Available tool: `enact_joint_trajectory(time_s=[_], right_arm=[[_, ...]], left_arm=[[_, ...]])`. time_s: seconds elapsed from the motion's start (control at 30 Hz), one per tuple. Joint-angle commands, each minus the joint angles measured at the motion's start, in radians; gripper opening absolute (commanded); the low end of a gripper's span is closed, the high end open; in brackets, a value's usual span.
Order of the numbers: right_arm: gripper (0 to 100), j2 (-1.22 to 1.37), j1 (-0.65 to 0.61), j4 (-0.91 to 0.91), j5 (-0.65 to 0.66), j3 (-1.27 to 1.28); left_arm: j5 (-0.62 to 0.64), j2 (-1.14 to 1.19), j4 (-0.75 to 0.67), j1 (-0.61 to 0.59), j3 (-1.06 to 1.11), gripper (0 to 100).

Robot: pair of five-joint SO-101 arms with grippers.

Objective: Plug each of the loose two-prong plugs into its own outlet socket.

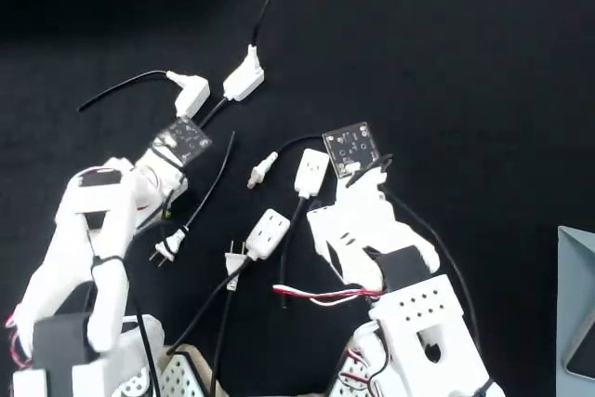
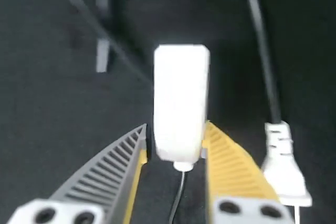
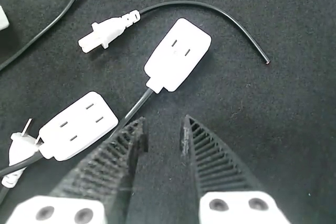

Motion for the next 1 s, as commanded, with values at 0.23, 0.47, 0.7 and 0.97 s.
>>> enact_joint_trajectory(time_s=[0.23, 0.47, 0.7, 0.97], right_arm=[[11.3, -0.013, 0.006, -0.020, 0.000, -0.004], [11.3, -0.013, 0.006, -0.017, 0.000, -0.004], [11.3, -0.013, 0.006, -0.015, 0.000, -0.004], [11.3, -0.013, 0.006, -0.015, 0.000, -0.004]], left_arm=[[0.146, -0.463, 0.132, -0.018, 0.038, 22], [0.218, -0.557, 0.324, 0.094, 0.051, 22], [0.235, -0.353, 0.319, 0.174, 0.061, 22], [0.236, 0.015, 0.089, 0.176, 0.039, 22]])
